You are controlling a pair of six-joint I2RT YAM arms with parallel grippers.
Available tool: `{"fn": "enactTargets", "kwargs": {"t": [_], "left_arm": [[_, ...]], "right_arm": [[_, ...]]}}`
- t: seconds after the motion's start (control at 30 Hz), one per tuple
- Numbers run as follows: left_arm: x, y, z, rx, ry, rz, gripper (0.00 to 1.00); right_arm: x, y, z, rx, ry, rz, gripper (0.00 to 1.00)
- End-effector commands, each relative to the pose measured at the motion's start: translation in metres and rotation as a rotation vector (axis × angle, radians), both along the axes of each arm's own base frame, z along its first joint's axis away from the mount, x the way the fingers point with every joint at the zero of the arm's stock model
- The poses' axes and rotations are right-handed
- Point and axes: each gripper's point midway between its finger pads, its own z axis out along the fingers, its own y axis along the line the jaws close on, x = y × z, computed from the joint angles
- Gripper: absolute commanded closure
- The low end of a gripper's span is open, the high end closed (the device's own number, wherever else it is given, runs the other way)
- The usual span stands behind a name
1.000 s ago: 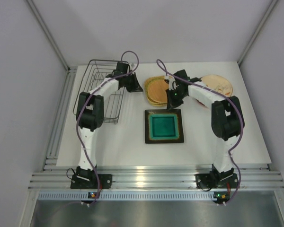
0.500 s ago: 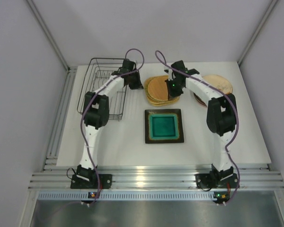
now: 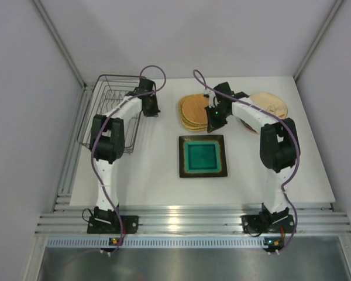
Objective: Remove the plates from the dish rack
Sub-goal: Move the dish rack
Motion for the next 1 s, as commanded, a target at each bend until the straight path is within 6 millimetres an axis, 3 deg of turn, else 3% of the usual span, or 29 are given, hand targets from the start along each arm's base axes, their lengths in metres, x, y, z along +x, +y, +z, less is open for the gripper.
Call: {"fn": "enactTargets", "kwargs": {"t": [0.0,0.1,0.17,0.23,0.27,0.3,0.43,0.57,0.6,0.67,0.7,0.73,0.8,0.83,0.97], "left_arm": [[0.007,0.041,0.039,0.039,-0.064,0.068,1.0],[0.003,0.009,0.061,-0.09,-0.111,-0.054,1.0],[-0.003,-0.001,0.077,-0.1,-0.128,-0.086,1.0],[-0.011,0.004,0.082,-0.072,-0.098,-0.064,0.99],[-0.014,0.007,0.081,-0.064,-0.078,-0.043,0.86],[-0.018,0.01,0.079,-0.054,-0.056,-0.034,0.84],[-0.038,0.005,0.068,-0.098,0.009,-0.039,0.83],[-0.033,-0.028,0.08,-0.249,-0.067,-0.128,0.83],[-0.028,-0.032,0.084,-0.273,-0.094,-0.136,0.83],[-0.026,-0.043,0.083,-0.345,-0.098,-0.154,0.74],[-0.016,-0.051,0.092,-0.399,-0.15,-0.179,0.65],[-0.016,-0.056,0.086,-0.449,-0.142,-0.191,0.51],[-0.008,-0.07,0.107,-0.62,-0.195,-0.22,0.4],[-0.009,-0.072,0.103,-0.662,-0.198,-0.219,0.3],[-0.006,-0.082,0.111,-0.738,-0.191,-0.233,0.16]], "right_arm": [[0.005,0.009,0.049,0.102,-0.122,0.018,1.0],[0.005,0.004,0.057,0.116,-0.14,0.002,1.0],[0.007,-0.005,0.064,0.117,-0.154,-0.031,1.0],[0.006,-0.014,0.064,0.11,-0.154,-0.053,1.0],[0.007,-0.02,0.069,0.107,-0.166,-0.07,1.0],[0.007,-0.024,0.068,0.098,-0.165,-0.078,1.0],[0.012,-0.038,0.069,0.048,-0.187,-0.128,1.0],[0.028,-0.053,0.068,0.035,-0.215,-0.221,1.0],[0.033,-0.057,0.069,0.035,-0.228,-0.249,0.96],[0.049,-0.065,0.076,0.067,-0.275,-0.303,0.77],[0.054,-0.065,0.079,0.096,-0.29,-0.305,0.66],[0.057,-0.06,0.085,0.148,-0.289,-0.291,0.47],[0.07,-0.062,0.094,0.224,-0.307,-0.292,0.3],[0.073,-0.057,0.093,0.272,-0.288,-0.283,0.21],[0.095,-0.064,0.098,0.355,-0.29,-0.288,0.13]]}}
